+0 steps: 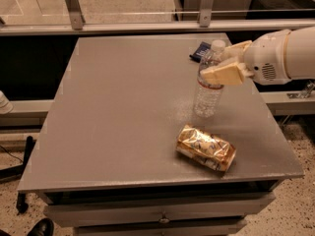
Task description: Move water bottle near orange can
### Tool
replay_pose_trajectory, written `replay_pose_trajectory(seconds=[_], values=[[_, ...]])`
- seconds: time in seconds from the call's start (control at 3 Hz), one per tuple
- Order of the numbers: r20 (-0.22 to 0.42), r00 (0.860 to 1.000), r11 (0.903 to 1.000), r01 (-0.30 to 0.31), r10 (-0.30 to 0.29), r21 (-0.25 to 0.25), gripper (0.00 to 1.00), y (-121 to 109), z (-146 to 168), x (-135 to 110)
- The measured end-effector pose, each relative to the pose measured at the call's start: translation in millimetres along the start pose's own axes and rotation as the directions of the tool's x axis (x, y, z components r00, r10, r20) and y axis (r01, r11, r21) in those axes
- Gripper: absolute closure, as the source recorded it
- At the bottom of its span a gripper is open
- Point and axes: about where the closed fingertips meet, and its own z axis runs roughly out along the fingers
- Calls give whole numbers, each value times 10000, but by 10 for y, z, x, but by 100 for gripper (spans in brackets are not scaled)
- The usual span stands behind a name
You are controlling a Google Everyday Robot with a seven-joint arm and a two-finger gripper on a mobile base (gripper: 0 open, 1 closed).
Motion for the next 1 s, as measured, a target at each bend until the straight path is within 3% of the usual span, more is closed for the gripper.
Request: replay_pose_trajectory(seconds=[0.33,0.67,1.0], values=[[6,10000,10000,-49,49,-14,13,19,9,21],[-12,9999,9999,-99,99,-21,0,31,14,40],[-21,9999,9999,-120,120,-23,0,33,16,52]])
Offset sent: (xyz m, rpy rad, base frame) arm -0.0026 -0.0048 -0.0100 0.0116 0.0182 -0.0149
